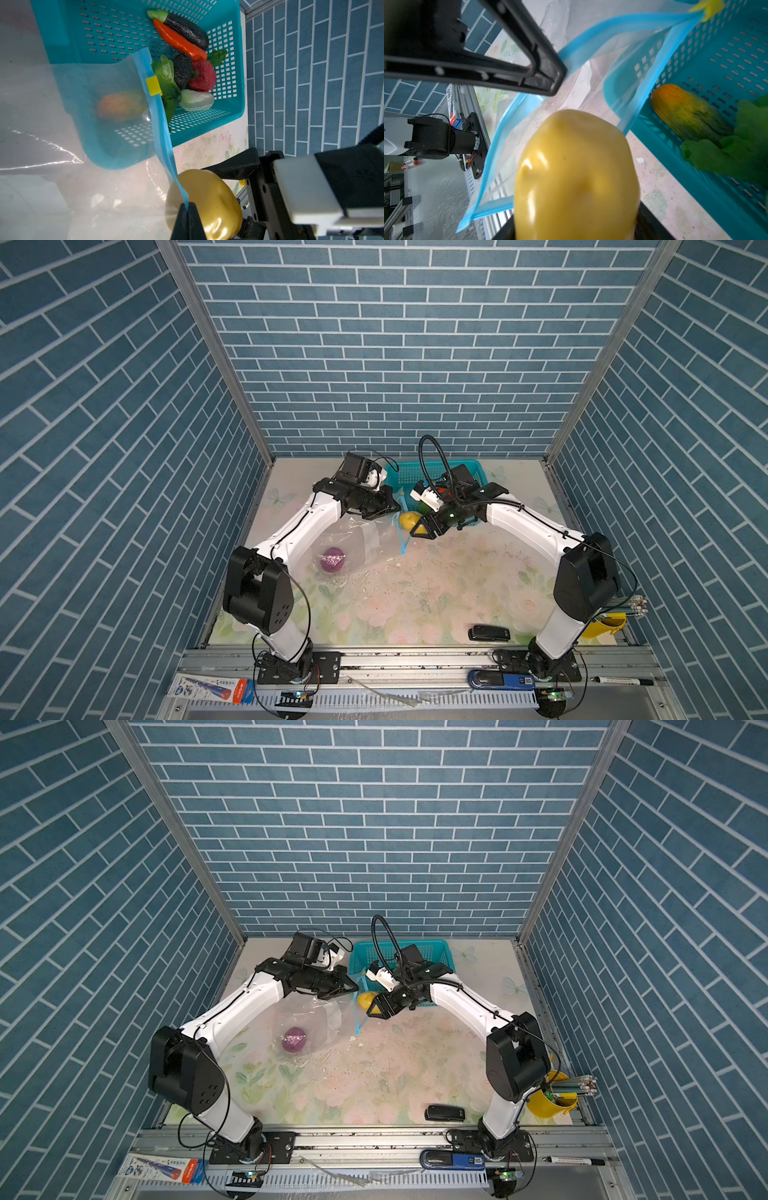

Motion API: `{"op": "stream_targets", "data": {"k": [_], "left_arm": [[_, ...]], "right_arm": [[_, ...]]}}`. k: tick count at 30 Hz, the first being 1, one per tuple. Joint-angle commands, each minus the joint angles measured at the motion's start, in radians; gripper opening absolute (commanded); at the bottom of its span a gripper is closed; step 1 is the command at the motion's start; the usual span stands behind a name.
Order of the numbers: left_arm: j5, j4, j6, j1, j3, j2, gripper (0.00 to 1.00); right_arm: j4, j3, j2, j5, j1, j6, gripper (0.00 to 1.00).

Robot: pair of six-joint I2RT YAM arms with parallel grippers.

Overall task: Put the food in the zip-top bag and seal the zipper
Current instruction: 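Carry the yellow potato with the right gripper over the bag opening, then open the right gripper to drop the potato into the bag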

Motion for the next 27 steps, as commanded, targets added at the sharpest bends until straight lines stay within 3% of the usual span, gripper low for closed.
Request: {"op": "stream_targets", "data": {"k": [1, 27], "left_arm": [[0.015, -0.009, 0.008, -0.01, 0.002, -0.031, 0.0], [0.019, 0.008, -0.003, -0.022, -0.009, -0.034, 0.0]], "right_arm": [[-0.045, 0.073, 0.028, -0.022, 0.01, -0.042, 0.5], [-0.125, 0.17, 0.112, 0.002, 0.027, -0.061, 0.55]]}}
